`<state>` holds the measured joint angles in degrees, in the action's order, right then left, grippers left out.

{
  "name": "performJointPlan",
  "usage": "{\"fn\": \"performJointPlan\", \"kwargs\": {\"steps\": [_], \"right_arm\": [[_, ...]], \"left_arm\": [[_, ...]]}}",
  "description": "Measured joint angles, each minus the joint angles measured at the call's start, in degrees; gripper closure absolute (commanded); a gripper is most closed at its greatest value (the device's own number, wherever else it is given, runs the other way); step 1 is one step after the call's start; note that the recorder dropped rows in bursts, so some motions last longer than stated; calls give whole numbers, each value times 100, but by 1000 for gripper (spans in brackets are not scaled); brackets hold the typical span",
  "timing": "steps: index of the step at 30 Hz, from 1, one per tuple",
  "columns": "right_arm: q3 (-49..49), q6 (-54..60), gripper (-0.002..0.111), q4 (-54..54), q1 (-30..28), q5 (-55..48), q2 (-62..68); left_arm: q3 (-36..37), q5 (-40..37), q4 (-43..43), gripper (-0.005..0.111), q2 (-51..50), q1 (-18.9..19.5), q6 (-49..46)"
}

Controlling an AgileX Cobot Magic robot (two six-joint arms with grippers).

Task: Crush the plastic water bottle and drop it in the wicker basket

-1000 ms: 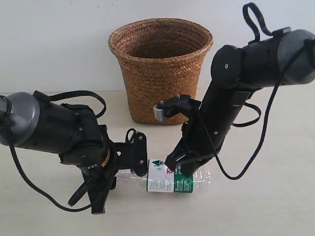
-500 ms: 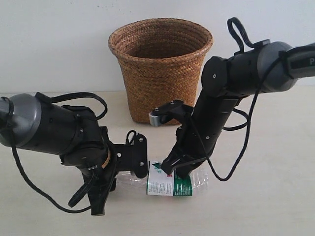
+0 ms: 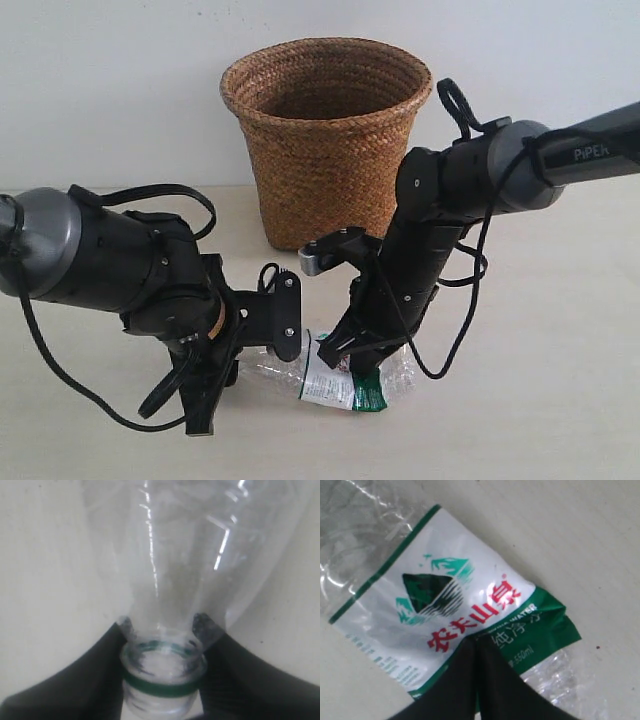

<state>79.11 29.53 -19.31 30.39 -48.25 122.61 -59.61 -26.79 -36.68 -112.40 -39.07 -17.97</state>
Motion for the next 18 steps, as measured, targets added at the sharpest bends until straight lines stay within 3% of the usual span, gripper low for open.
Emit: {"fn": "performJointPlan", "kwargs": {"steps": [18], "right_arm": [[-42, -19, 108, -129, -146, -296, -257]], "left_arm": [[0, 68, 241, 103, 0, -23, -221]]}}
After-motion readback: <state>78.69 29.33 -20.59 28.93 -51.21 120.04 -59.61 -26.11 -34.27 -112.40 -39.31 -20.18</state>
